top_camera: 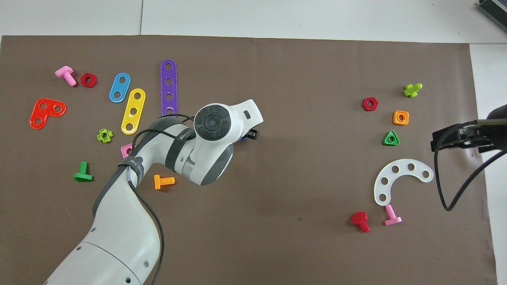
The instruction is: Unscrew and place screws in storage area
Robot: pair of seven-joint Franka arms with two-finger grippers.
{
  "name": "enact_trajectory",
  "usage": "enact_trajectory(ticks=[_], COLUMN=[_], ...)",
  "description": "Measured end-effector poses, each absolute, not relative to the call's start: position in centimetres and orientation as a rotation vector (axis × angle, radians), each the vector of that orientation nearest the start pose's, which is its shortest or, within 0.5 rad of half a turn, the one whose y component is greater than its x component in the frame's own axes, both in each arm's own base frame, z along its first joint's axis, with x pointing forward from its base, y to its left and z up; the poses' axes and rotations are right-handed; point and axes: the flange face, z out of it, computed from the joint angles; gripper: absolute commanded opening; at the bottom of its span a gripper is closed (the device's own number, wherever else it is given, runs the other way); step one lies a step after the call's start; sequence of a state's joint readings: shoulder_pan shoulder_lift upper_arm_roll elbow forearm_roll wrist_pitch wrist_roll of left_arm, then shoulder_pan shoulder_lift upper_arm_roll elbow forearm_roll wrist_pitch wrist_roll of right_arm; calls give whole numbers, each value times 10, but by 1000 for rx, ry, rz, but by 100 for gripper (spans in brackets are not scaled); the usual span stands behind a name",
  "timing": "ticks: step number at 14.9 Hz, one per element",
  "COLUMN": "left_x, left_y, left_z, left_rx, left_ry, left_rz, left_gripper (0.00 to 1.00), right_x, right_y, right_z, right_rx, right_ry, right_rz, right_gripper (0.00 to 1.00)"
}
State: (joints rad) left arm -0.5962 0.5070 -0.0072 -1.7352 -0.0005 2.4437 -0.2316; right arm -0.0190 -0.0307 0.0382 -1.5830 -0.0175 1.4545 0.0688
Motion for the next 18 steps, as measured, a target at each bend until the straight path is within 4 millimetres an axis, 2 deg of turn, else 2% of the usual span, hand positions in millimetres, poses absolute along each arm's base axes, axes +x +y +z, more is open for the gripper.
enact_trajectory(ticks=[1, 4, 6, 9, 14, 16, 18], left_x=[564, 564, 563, 562, 561, 561, 561], left_y=[-388, -389, -390, -392, -395, -397, -396], left_z=[308, 307, 308, 308, 315, 327, 351], left_rx=[-3161, -3168, -3177, -3182, -3188, -3187, -3188], left_ry=[581, 550, 516, 501, 483, 481, 478], left_rz=[-294, -292, -291, -290, -293, -288, -294], left_gripper=[67, 36, 27, 20, 20, 20, 20], right_x=[532, 532, 532, 531, 529, 528, 527], right_y=[9, 9, 8, 8, 8, 8, 8], right_z=[626, 625, 623, 622, 623, 622, 622], right_rx=[-3160, -3160, -3160, -3160, -3160, -3160, -3160], right_ry=[80, 80, 81, 81, 81, 81, 81], right_rz=[154, 157, 162, 165, 164, 167, 168], right_gripper=[100, 100, 100, 100, 100, 100, 100])
